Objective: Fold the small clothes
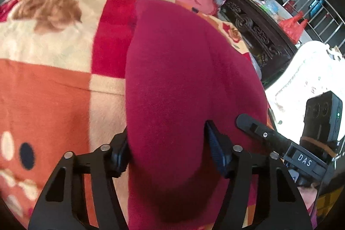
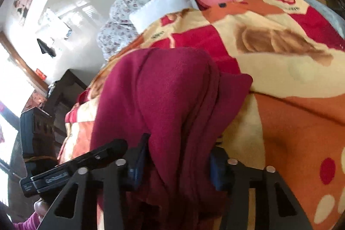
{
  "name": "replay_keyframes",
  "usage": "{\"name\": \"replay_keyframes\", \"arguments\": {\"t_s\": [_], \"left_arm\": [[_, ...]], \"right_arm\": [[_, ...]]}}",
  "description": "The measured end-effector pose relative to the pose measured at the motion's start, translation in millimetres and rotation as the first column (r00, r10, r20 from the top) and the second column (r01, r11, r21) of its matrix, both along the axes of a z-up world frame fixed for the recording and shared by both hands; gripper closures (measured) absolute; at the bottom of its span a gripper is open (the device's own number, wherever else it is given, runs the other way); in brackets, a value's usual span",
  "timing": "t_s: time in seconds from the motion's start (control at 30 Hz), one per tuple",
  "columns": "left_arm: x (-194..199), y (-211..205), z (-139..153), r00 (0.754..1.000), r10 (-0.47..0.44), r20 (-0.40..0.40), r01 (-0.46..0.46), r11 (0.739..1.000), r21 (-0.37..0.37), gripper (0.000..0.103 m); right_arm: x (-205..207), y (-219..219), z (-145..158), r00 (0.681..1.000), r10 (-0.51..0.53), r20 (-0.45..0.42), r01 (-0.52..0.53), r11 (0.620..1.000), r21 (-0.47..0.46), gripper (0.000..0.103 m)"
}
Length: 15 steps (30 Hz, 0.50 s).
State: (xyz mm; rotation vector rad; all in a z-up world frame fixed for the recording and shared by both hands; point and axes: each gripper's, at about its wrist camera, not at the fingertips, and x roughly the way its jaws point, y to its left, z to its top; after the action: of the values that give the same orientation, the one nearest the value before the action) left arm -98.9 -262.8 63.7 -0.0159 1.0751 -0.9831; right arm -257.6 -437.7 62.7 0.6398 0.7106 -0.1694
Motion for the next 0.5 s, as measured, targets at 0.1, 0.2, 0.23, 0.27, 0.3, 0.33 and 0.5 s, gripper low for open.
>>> {"name": "replay_keyframes", "arguments": {"t_s": [0.1, 0.2, 0.23, 0.27, 0.3, 0.33, 0.5], "left_arm": [[-17, 27, 17, 0.999, -0.007, 0.049, 0.007, 1.000, 0.016, 0.041], [-29, 55, 21, 0.999, -0.001, 0.049, -0.001, 0.998, 0.059, 0.041], [-33, 64, 20, 0.999, 0.003, 0.044, -0.006, 0.998, 0.070, 0.041], [-39, 76, 18, 0.999, 0.015, 0.045, -0.018, 0.996, 0.087, 0.041], [-42, 83, 16, 0.999, 0.023, 0.049, -0.028, 0.995, 0.100, 0.041], [-47, 90, 11, 0.998, 0.031, 0.057, -0.038, 0.992, 0.121, 0.041], [-64, 101, -12, 0.993, 0.038, 0.112, -0.059, 0.980, 0.188, 0.041]], "right_arm": [[-9, 20, 17, 0.999, 0.046, 0.018, -0.046, 0.999, -0.015, 0.058], [-18, 43, 22, 0.995, 0.094, 0.023, -0.095, 0.995, 0.020, 0.058], [-21, 50, 21, 0.994, 0.109, 0.020, -0.109, 0.994, 0.030, 0.058], [-23, 60, 17, 0.992, 0.126, 0.012, -0.127, 0.991, 0.041, 0.058], [-25, 68, 13, 0.990, 0.140, 0.002, -0.140, 0.989, 0.046, 0.058], [-26, 75, 6, 0.989, 0.150, -0.013, -0.149, 0.987, 0.052, 0.057], [-34, 83, -23, 0.986, 0.087, -0.141, -0.080, 0.995, 0.051, 0.048]]}}
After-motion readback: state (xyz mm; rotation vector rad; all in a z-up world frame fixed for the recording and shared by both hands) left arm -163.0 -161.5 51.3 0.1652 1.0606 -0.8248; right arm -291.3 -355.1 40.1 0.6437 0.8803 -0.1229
